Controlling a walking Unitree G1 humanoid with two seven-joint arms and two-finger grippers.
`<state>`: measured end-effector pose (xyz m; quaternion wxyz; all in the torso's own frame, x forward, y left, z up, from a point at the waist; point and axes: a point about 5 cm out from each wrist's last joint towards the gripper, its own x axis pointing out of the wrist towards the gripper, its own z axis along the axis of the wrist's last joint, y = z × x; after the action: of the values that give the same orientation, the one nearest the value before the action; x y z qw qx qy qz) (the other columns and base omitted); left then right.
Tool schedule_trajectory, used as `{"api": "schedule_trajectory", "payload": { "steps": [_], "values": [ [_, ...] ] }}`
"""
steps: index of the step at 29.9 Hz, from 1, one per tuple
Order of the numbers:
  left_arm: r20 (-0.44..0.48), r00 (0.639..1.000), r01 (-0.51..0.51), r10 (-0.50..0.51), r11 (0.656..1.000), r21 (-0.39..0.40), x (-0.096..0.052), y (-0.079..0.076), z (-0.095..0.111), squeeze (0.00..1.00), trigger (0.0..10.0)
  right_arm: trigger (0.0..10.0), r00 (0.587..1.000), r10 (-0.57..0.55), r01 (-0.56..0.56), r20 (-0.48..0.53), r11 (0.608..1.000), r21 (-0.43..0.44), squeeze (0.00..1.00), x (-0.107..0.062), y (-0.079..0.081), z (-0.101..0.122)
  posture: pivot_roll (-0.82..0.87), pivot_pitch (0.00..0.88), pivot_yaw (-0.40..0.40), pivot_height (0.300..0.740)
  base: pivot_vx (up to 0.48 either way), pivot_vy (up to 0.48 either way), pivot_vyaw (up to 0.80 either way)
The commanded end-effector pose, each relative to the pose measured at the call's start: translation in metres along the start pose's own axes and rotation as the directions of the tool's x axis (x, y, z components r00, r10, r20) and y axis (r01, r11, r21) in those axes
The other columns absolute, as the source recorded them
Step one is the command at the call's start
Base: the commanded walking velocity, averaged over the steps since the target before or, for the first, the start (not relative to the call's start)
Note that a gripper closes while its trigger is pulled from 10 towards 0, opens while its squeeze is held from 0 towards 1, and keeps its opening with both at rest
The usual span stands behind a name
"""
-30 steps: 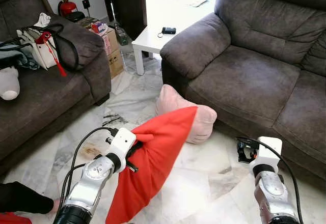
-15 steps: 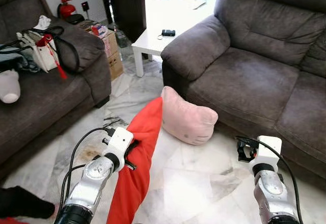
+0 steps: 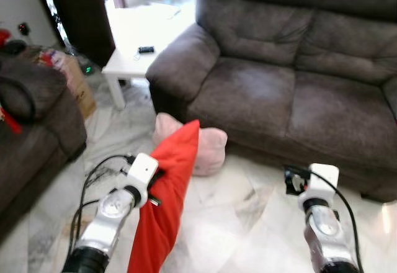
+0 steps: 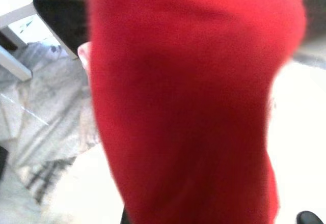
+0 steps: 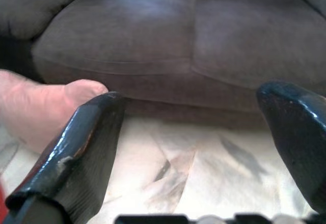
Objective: Move the pillow to the sofa from floor
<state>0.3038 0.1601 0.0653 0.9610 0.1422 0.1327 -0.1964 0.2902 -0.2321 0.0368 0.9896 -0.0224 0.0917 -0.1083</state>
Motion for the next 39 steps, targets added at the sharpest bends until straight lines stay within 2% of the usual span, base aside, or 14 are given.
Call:
{"api": "schedule_trajectory", "payload": {
  "steps": [1, 19, 25, 39],
  "values": [
    [0.151, 0.988, 0.004, -0.010, 0.999, 0.040, 0.0057, -0.0009, 0.0339, 0.00, 10.0, 10.0, 1.000, -0.021, 0.021, -0.014, 1.000, -0.007, 0.00, -0.0020, -0.0082, -0.0037, -0.04, 0.046, 0.043, 0.739, 0.000, 0.000, -0.77],
    [0.156, 0.987, 0.025, -0.032, 0.999, 0.046, 0.0083, -0.0006, 0.0357, 0.00, 10.0, 10.0, 1.000, -0.023, 0.023, -0.008, 1.000, -0.003, 0.00, -0.0008, -0.0059, -0.0027, -0.04, 0.041, 0.051, 0.739, 0.000, 0.000, -0.77],
    [0.159, 0.981, 0.100, -0.107, 0.994, 0.053, 0.0067, -0.0034, 0.0376, 0.00, 10.0, 10.0, 1.000, -0.029, 0.028, -0.012, 1.000, -0.001, 0.00, -0.0016, -0.0071, -0.0041, -0.04, 0.053, 0.050, 0.739, 0.000, 0.000, -0.77],
    [0.165, 0.981, 0.099, -0.101, 0.995, 0.023, 0.0070, -0.0034, 0.0369, 0.00, 10.0, 10.0, 1.000, -0.022, 0.022, -0.006, 1.000, -0.006, 0.00, -0.0002, -0.0066, -0.0020, -0.04, 0.058, 0.041, 0.739, 0.000, 0.000, -0.77]
  ]
}}
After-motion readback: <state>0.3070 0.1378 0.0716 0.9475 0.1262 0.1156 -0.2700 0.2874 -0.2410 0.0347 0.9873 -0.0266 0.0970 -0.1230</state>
